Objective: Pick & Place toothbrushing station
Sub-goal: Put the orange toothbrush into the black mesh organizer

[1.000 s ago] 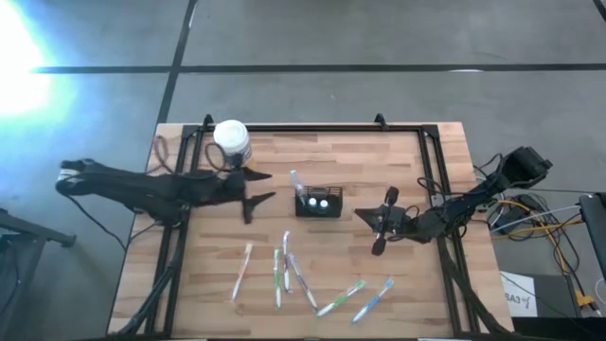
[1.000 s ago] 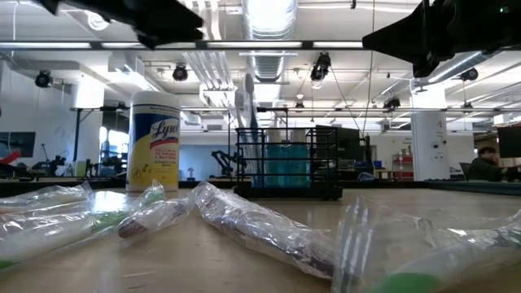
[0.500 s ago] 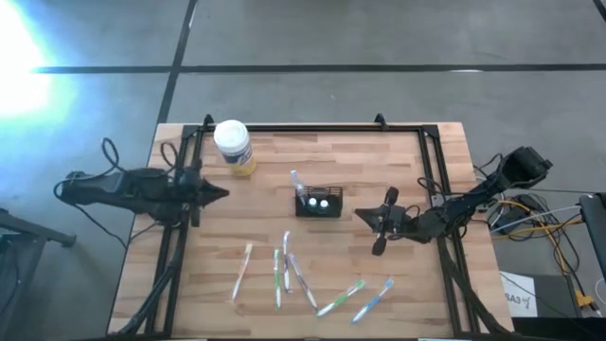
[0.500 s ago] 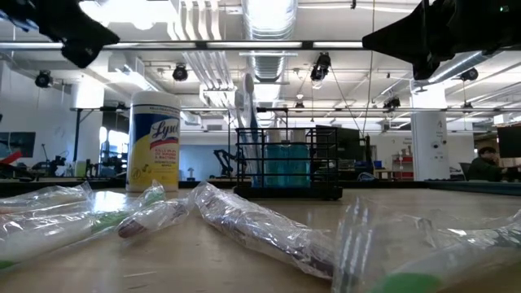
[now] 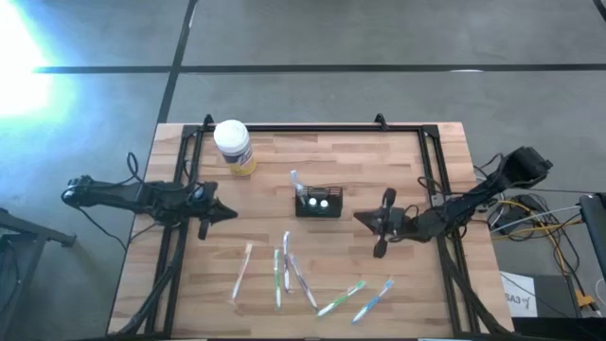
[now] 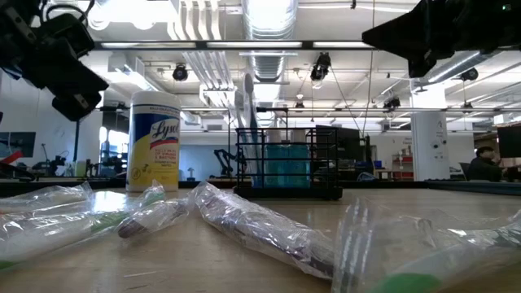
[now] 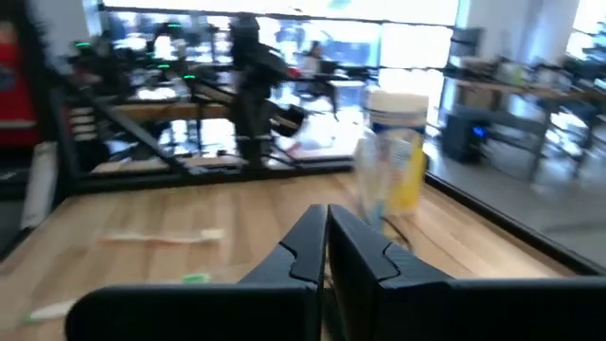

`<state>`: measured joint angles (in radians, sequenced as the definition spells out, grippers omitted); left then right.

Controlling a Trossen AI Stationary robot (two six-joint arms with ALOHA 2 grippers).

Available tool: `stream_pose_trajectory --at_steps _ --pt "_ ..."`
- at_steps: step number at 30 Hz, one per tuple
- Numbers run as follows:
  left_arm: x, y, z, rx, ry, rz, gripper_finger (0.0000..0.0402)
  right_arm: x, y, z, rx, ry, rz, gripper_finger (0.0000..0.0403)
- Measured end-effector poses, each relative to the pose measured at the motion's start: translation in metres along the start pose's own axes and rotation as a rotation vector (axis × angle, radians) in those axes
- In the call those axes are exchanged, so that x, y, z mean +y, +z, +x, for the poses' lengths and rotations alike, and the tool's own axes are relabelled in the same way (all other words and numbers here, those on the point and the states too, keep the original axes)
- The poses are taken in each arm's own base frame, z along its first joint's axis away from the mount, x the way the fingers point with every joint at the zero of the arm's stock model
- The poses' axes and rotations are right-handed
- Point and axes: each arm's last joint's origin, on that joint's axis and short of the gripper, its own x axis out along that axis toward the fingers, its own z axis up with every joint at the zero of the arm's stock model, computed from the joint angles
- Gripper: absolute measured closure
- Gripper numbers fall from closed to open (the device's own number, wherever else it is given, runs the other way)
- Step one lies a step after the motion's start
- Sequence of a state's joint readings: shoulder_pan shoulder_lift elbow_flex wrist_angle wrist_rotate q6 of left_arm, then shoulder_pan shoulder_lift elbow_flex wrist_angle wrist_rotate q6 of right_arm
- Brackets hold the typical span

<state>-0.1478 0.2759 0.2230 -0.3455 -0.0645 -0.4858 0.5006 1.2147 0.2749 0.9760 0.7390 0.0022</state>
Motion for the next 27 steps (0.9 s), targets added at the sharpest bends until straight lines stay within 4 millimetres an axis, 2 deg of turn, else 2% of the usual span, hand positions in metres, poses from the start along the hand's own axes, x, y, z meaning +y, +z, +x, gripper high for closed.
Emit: stream_pose_trajectory --at_steps 4,9,13,16,21,27 --pt "-0.002 -0.001 0.000 0.033 -0.053 -0.017 0.0388 -0.006 0.016 -0.003 -0.071 0.101 -0.009 0.0390" --pt "-0.004 0.000 0.000 0.062 -0.085 -0.081 0.0398 -0.021 0.037 -0.013 -0.217 0.445 0.011 0.0390" --pt "-0.007 0.002 0.002 0.082 -0.077 -0.107 0.0399 -0.042 0.044 -0.018 -0.187 0.473 0.034 0.0390" --pt "-0.009 -0.001 0.006 0.114 -0.045 -0.117 0.0399 -0.056 0.039 -0.022 -0.136 0.430 0.068 0.0390" --pt "-0.020 -0.007 0.016 0.192 0.025 -0.151 0.0400 -0.069 0.017 -0.028 -0.120 0.374 0.093 0.0390" --pt "-0.055 -0.009 0.027 0.298 0.098 -0.205 0.0400 -0.076 -0.013 -0.032 -0.013 0.212 0.134 0.0390"
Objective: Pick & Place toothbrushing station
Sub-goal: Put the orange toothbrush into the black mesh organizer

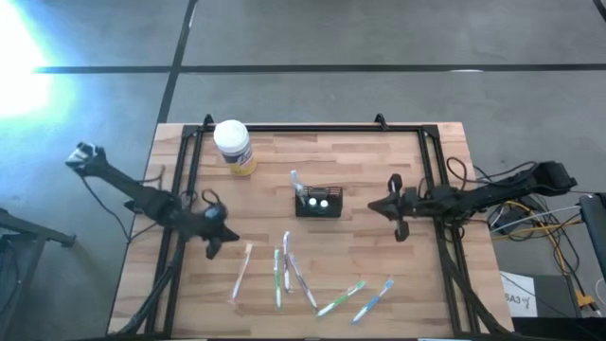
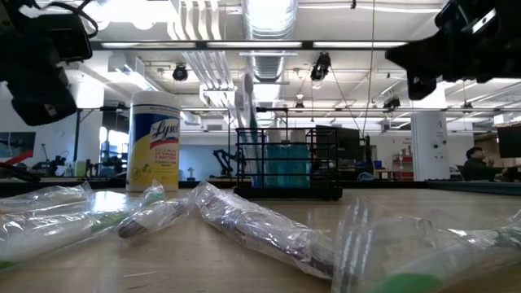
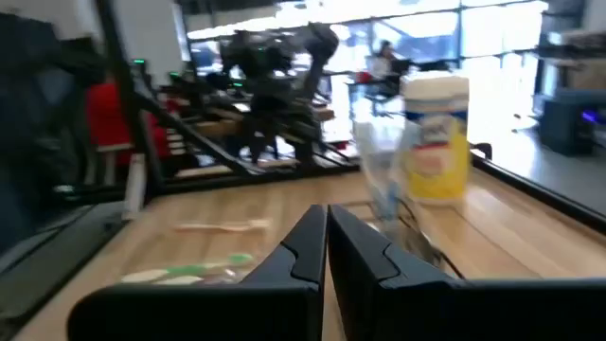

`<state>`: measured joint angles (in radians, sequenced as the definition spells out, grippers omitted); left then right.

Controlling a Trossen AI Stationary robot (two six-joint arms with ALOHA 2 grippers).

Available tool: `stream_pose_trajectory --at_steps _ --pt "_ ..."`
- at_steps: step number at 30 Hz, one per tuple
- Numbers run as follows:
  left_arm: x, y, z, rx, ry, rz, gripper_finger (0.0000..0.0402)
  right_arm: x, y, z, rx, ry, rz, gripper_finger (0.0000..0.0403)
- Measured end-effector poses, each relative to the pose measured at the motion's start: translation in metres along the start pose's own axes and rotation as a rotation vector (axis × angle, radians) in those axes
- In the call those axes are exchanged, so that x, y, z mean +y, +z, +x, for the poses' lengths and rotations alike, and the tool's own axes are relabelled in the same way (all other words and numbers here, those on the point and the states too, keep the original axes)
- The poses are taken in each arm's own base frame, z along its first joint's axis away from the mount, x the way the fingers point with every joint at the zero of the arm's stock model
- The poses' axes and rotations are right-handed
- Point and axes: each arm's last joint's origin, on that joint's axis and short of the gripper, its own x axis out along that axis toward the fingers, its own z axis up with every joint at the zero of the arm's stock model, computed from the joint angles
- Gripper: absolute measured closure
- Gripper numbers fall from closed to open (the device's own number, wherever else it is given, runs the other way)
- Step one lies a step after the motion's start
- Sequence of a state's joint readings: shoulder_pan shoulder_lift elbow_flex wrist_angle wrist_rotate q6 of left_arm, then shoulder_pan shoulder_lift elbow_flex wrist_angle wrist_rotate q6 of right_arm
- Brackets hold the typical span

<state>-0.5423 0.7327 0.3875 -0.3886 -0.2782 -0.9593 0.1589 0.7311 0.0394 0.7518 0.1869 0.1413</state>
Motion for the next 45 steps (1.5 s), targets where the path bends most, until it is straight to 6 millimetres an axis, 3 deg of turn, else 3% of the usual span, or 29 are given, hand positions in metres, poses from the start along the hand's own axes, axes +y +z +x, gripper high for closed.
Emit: stream_pose_trajectory --at_steps 5,9,13,19,23,27,45 --pt "-0.034 -0.005 0.007 0.113 0.144 -0.066 0.0398 -0.001 -0.005 -0.002 0.018 -0.013 0.007 0.0390" --pt "-0.052 -0.001 0.016 0.183 0.336 -0.172 0.0371 0.001 -0.006 -0.002 0.032 0.056 0.021 0.0390" --pt "-0.077 0.006 0.030 0.232 0.352 -0.192 0.0315 0.002 -0.008 -0.002 0.052 0.087 0.039 0.0390" --pt "-0.094 0.011 0.054 0.292 0.399 -0.211 0.0213 0.002 -0.009 -0.002 0.065 0.091 0.062 0.0390" --pt "-0.094 0.009 0.073 0.330 0.457 -0.231 0.0168 0.002 -0.009 -0.002 0.065 0.091 0.063 0.0390" --pt "-0.089 0.006 0.086 0.373 0.503 -0.264 0.0148 0.002 -0.009 -0.002 0.065 0.091 0.062 0.0390" --pt "-0.067 0.000 0.130 0.528 0.585 -0.286 0.0150 0.002 -0.008 -0.002 0.058 0.089 0.059 0.0390"
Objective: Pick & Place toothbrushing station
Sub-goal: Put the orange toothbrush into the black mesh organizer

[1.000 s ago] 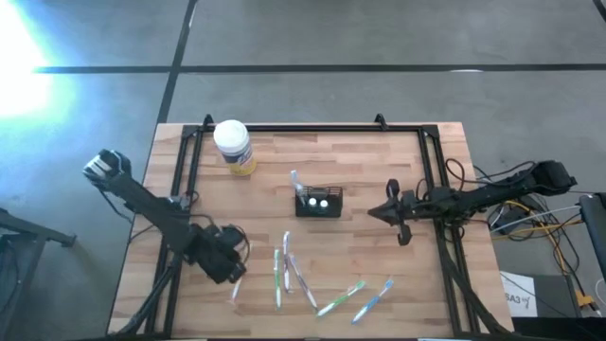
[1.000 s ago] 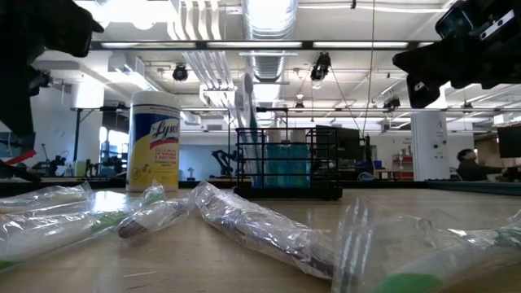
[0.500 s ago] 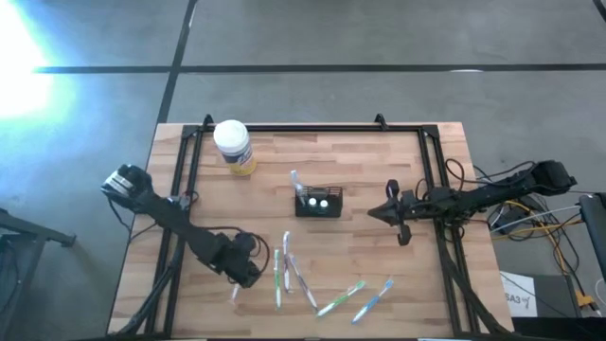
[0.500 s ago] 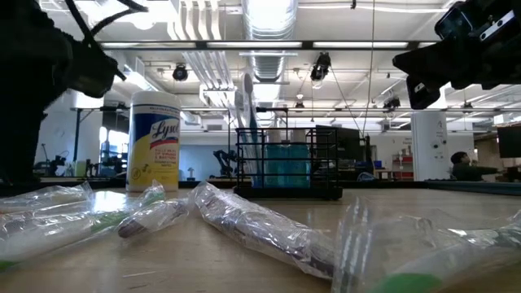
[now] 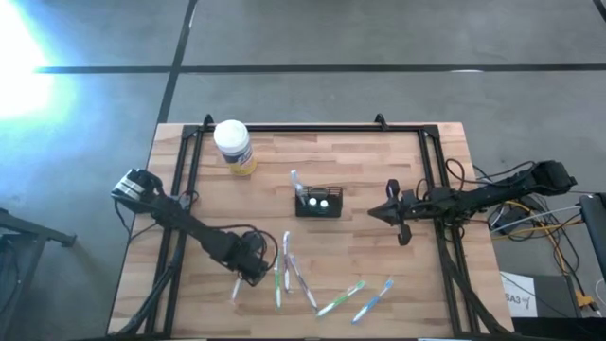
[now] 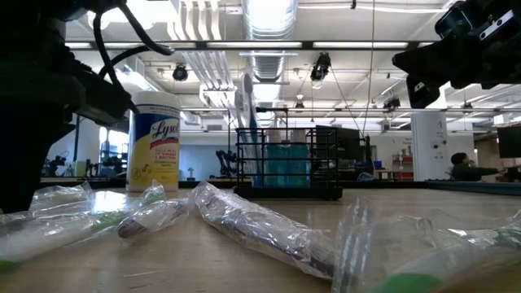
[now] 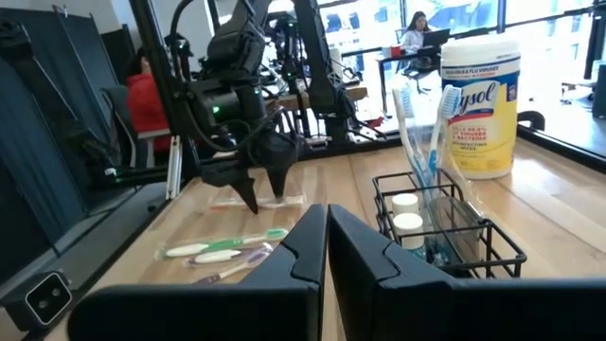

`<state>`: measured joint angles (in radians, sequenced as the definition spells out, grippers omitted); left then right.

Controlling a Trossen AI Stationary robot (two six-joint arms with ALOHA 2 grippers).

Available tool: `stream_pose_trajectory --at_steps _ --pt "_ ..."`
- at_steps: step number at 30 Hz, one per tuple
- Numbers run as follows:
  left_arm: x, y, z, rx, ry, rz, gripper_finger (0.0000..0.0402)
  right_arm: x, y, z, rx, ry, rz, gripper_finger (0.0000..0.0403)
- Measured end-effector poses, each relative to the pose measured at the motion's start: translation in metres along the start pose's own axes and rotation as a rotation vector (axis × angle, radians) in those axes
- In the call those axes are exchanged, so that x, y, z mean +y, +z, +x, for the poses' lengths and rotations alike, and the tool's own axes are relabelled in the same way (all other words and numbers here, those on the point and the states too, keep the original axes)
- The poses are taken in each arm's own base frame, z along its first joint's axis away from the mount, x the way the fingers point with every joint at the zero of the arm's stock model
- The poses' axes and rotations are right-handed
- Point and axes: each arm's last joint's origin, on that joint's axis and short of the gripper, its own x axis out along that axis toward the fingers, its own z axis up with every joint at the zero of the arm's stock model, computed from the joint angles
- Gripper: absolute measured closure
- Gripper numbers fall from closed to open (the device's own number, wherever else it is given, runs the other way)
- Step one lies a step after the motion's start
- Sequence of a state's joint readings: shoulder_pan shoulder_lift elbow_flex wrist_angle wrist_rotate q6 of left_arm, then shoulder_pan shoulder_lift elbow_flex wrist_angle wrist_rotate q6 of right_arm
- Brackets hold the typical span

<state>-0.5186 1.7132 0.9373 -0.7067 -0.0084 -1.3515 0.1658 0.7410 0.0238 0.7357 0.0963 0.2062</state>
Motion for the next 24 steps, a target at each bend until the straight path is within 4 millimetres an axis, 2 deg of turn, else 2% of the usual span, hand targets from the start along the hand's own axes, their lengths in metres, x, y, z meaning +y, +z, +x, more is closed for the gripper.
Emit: stream_pose_trajectory --at_steps 3,5,12,18,24 --pt "0.001 0.002 0.001 0.007 0.003 0.018 0.0168 0.000 0.000 0.000 0.000 0.000 0.000 0.0390" --pt "0.002 0.002 -0.002 0.007 0.002 0.025 0.0200 0.000 0.000 0.000 0.001 0.000 0.001 0.0390" --pt "0.004 0.003 -0.013 -0.013 -0.041 0.136 0.0376 0.000 -0.001 0.000 0.007 0.002 0.000 0.0390" --pt "0.003 0.006 -0.028 -0.115 -0.065 0.184 0.0388 0.000 -0.001 0.000 0.011 0.004 -0.001 0.0390" --pt "-0.009 0.014 -0.072 -0.317 -0.159 0.267 0.0394 0.000 -0.002 0.000 0.026 0.003 -0.007 0.0390"
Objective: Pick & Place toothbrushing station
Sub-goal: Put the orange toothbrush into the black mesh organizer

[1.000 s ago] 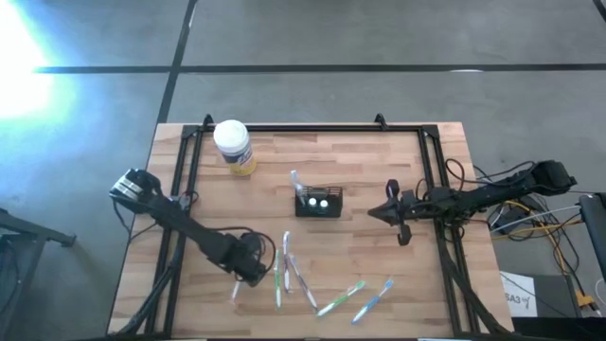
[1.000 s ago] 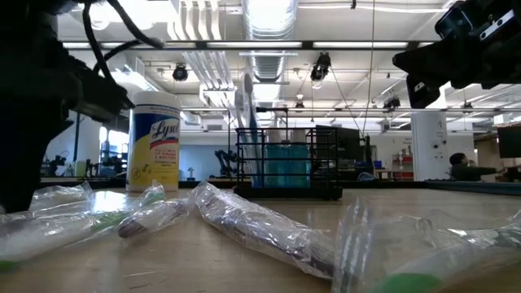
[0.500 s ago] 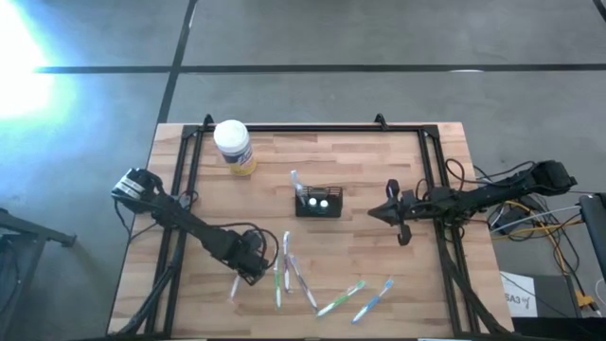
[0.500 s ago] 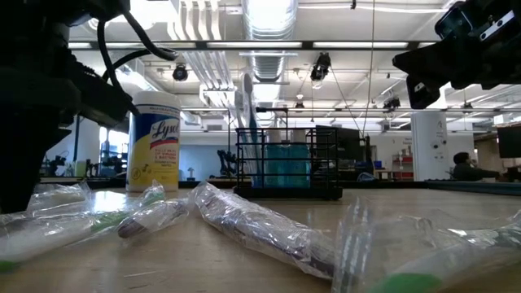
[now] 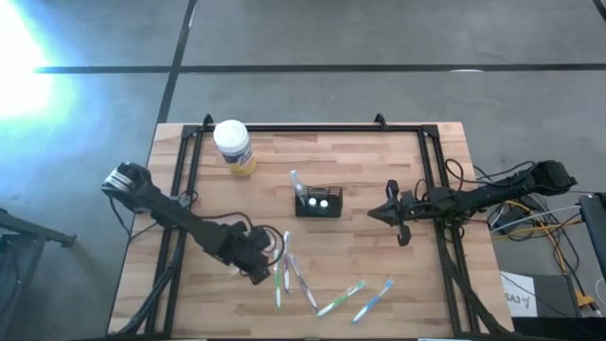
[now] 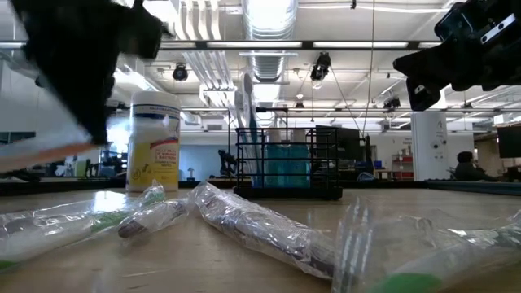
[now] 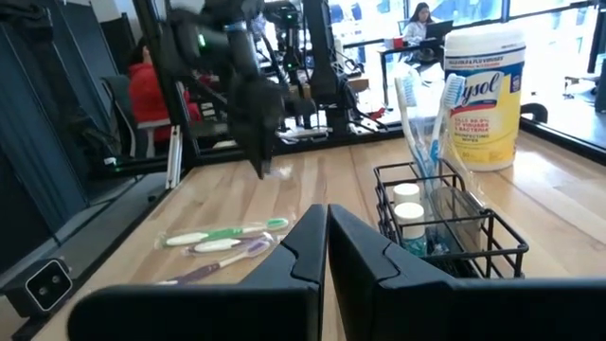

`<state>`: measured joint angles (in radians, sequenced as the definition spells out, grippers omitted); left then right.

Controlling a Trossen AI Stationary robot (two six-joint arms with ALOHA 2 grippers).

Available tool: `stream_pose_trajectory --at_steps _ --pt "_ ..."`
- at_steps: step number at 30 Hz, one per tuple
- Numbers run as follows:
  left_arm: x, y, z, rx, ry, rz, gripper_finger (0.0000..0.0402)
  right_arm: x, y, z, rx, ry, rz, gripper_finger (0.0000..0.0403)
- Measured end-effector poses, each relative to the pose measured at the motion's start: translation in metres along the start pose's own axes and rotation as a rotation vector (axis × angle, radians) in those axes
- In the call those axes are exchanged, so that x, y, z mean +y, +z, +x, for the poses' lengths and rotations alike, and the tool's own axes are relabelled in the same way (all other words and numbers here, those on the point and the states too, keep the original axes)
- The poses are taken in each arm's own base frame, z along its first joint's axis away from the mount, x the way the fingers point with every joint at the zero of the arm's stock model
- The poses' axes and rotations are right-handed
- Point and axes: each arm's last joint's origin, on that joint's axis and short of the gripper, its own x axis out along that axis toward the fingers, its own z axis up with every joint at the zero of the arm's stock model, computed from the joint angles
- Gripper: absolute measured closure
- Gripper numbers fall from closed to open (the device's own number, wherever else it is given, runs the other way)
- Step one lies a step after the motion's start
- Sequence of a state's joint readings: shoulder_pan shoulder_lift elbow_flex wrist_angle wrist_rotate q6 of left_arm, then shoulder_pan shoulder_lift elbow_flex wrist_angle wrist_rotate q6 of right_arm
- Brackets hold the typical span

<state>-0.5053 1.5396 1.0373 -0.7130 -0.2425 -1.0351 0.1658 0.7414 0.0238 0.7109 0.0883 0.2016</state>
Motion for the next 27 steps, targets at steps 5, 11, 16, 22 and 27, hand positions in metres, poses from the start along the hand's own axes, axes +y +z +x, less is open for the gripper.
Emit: stream_pose_trajectory --at_steps 5,11,16,22,27 --pt "-0.015 0.023 -0.044 -0.253 -0.046 0.156 0.0398 0.000 0.000 0.000 0.000 0.000 -0.003 0.0390" --pt "-0.029 0.035 -0.090 -0.636 0.009 0.403 0.0401 0.000 0.000 0.000 -0.001 0.011 -0.007 0.0390" --pt "-0.022 0.037 -0.102 -0.801 0.008 0.529 0.0401 0.001 0.003 0.000 -0.027 0.016 -0.010 0.0390" --pt "0.003 0.036 -0.099 -0.985 -0.146 0.646 0.0401 0.003 0.012 -0.001 -0.128 0.036 -0.004 0.0390" --pt "0.032 0.030 -0.075 -1.160 -0.268 0.571 0.0401 0.006 0.025 0.005 -0.176 0.050 0.018 0.0390"
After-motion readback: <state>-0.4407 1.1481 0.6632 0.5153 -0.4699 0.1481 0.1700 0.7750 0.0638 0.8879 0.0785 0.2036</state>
